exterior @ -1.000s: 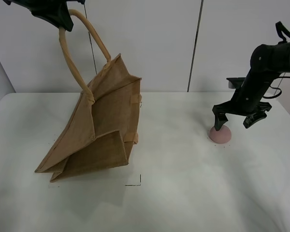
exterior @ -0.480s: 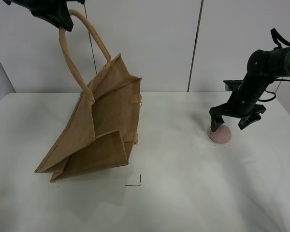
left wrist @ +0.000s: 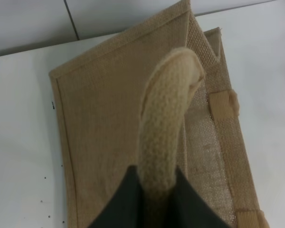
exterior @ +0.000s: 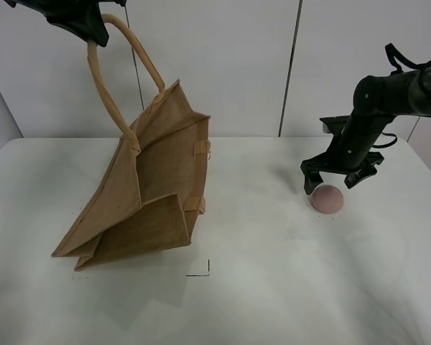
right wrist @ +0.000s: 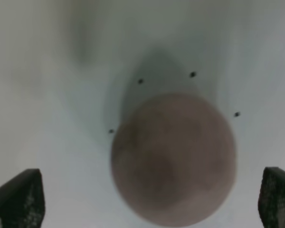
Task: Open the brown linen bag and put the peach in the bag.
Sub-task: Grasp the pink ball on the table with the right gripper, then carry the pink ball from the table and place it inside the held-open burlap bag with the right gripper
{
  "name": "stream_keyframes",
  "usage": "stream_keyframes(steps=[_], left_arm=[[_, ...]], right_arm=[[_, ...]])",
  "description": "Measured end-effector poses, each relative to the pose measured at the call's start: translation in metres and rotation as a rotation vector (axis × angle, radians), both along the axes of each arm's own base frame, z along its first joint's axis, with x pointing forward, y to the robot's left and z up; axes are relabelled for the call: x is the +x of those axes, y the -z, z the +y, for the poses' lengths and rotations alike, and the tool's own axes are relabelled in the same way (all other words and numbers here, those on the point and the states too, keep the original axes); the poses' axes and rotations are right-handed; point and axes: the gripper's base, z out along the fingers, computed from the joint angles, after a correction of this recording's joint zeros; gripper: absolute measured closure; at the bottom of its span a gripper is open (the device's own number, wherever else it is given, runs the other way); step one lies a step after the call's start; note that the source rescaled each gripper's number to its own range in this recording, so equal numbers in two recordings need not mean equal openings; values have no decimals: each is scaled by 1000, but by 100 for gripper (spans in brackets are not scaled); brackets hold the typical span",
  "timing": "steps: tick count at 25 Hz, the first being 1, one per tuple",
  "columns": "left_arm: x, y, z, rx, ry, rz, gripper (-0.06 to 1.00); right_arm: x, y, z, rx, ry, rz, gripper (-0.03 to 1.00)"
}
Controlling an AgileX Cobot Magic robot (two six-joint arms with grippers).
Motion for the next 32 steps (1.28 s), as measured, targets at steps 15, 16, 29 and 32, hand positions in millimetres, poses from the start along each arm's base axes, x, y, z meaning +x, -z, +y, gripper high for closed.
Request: stream_keyframes(steps=[15, 16, 29, 32], left_arm=[[0, 0, 0, 0, 0, 0, 94], [0, 0, 0, 0, 0, 0, 94], [0, 0, 0, 0, 0, 0, 94], [0, 0, 0, 0, 0, 0, 94]], right_arm=[[9, 41, -1, -14, 38, 21, -3], [8, 42, -1, -14, 38, 24, -1], [10, 35, -2, -31, 30, -5, 97], [12, 19, -1, -12, 30, -33, 97]])
